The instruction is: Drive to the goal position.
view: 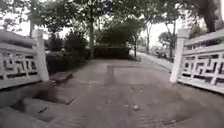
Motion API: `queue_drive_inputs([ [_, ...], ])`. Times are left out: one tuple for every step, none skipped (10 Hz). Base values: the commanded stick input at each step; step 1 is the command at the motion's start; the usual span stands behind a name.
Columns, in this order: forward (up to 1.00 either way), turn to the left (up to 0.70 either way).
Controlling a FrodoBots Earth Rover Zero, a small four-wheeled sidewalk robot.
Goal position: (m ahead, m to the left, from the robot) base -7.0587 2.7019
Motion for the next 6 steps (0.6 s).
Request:
queue_drive_inputs([
  [0.70, 0.00],
  [0.70, 0.00],
  [0.70, 0.00],
  [0.70, 0.00],
  [0.70, 0.00],
  [0.70, 0.00],
])
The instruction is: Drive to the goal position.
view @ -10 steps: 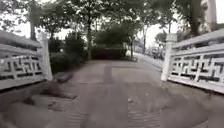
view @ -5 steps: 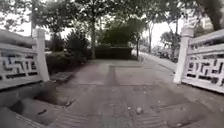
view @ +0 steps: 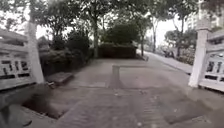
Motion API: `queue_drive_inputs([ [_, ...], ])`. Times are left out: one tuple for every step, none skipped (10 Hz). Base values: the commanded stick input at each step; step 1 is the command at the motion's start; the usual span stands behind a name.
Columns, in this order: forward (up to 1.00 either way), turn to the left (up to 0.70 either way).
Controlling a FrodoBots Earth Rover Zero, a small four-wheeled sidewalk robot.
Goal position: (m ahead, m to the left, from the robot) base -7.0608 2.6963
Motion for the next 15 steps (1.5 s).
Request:
queue_drive_inputs([
  [0.70, 0.00],
  [0.70, 0.00],
  [0.70, 0.00],
  [0.70, 0.00],
  [0.70, 0.00],
  [0.70, 0.00],
  [0.70, 0.00],
  [0.70, 0.00],
  [0.70, 0.00],
  [0.70, 0.00],
  [0.70, 0.00],
  [0.70, 0.00],
  [0.70, 0.00],
  [0.70, 0.00],
  [0.70, 0.00],
])
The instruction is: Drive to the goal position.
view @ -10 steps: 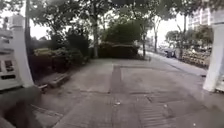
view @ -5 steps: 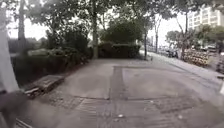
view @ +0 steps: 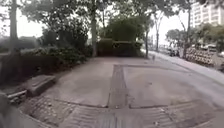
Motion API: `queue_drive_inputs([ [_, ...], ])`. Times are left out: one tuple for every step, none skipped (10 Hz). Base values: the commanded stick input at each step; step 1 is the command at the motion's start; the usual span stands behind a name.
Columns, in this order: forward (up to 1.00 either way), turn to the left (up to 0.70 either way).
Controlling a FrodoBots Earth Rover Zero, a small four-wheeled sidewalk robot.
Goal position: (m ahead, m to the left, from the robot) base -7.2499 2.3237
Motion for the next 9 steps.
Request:
queue_drive_inputs([
  [0.70, 0.00],
  [0.70, 0.00],
  [0.70, 0.00],
  [0.70, 0.00],
  [0.70, 0.00],
  [0.70, 0.00],
  [0.70, 0.00],
  [0.70, 0.00],
  [0.70, 0.00],
])
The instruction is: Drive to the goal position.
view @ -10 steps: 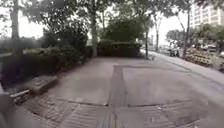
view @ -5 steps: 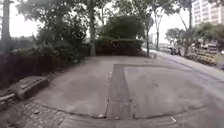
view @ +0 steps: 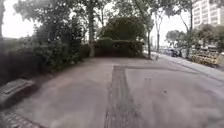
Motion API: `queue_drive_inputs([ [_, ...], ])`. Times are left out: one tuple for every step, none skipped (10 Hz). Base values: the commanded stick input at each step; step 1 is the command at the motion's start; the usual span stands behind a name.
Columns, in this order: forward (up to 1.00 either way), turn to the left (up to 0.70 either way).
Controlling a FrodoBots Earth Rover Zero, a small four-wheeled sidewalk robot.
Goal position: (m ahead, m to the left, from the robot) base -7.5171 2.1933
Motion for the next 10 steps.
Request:
queue_drive_inputs([
  [0.70, 0.00],
  [0.70, 0.00],
  [0.70, 0.00],
  [0.70, 0.00],
  [0.70, 0.00],
  [0.70, 0.00],
  [0.70, 0.00],
  [0.70, 0.00],
  [0.70, 0.00],
  [0.70, 0.00],
])
